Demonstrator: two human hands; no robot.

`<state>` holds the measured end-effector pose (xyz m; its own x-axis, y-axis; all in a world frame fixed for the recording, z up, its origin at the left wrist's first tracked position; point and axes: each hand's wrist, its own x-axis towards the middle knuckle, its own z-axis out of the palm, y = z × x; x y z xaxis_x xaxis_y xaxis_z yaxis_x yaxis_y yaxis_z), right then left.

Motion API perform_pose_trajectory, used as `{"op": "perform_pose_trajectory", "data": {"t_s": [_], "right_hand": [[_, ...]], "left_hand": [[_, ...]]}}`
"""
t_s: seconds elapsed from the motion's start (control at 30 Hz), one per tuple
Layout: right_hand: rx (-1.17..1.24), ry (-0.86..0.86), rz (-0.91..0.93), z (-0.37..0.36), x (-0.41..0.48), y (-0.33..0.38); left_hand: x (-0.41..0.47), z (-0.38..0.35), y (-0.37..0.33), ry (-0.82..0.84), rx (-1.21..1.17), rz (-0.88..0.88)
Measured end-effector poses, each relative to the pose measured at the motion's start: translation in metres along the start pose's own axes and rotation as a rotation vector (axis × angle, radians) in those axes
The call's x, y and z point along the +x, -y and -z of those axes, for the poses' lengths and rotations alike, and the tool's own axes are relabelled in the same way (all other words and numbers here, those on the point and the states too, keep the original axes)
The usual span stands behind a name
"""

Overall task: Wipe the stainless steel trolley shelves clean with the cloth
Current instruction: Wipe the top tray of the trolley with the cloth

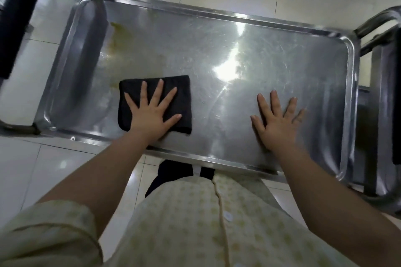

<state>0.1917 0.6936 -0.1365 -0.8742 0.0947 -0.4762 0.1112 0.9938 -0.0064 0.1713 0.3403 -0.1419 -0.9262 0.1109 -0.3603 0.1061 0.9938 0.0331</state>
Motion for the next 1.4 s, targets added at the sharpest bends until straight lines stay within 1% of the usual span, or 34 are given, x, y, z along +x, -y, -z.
{"op": "perform_pose_trajectory", "data": {"t_s": [0.07, 0.13, 0.27, 0.33, 0.4, 0.53, 0.67, 0.77, 0.87, 0.93, 1.0, 1.07, 1.17, 1.27, 1.4], "right_hand": [[0.029, 0.006, -0.042, 0.004, -0.001, 0.008], [0.096, -0.013, -0.078, 0.008, -0.005, 0.031], [0.103, -0.096, 0.023, 0.008, -0.001, 0.115], [0.126, -0.116, 0.012, 0.008, 0.009, 0.156], [0.162, -0.106, -0.049, 0.003, 0.018, 0.179], [0.111, -0.113, -0.126, -0.008, 0.021, 0.186], [0.120, -0.145, -0.129, -0.008, 0.019, 0.188], [0.120, -0.162, -0.138, -0.008, 0.018, 0.189], [0.128, -0.130, -0.178, -0.004, 0.021, 0.193], [0.150, -0.158, -0.197, 0.006, 0.034, 0.197], [0.158, -0.195, -0.181, 0.023, 0.058, 0.201], [0.163, -0.165, -0.164, 0.037, 0.080, 0.203], [0.145, -0.159, -0.150, 0.035, 0.091, 0.206], [0.130, -0.199, -0.153, 0.027, 0.088, 0.207], [0.117, -0.203, -0.162, 0.027, 0.091, 0.205]], "left_hand": [[-0.001, 0.001, -0.005, -0.015, 0.002, -0.020], [0.000, 0.004, -0.008, -0.007, -0.011, -0.017], [0.004, 0.003, -0.009, -0.013, -0.059, -0.019], [0.008, 0.003, -0.006, -0.016, -0.061, -0.045], [0.016, 0.005, 0.001, -0.017, -0.046, -0.070], [0.060, 0.022, 0.028, -0.021, 0.003, -0.119], [0.122, 0.048, 0.056, -0.048, -0.018, -0.151], [0.139, 0.056, 0.062, -0.033, -0.017, -0.152], [0.121, 0.052, 0.058, -0.002, -0.022, -0.188], [0.090, 0.040, 0.055, -0.008, 0.001, -0.245], [0.051, 0.024, 0.053, -0.029, 0.006, -0.278], [0.014, 0.004, 0.053, -0.042, -0.006, -0.284], [-0.001, -0.011, 0.058, -0.081, -0.026, -0.297], [0.030, 0.003, 0.057, -0.101, -0.021, -0.278], [0.113, 0.039, 0.042, -0.061, 0.004, -0.199]]}}
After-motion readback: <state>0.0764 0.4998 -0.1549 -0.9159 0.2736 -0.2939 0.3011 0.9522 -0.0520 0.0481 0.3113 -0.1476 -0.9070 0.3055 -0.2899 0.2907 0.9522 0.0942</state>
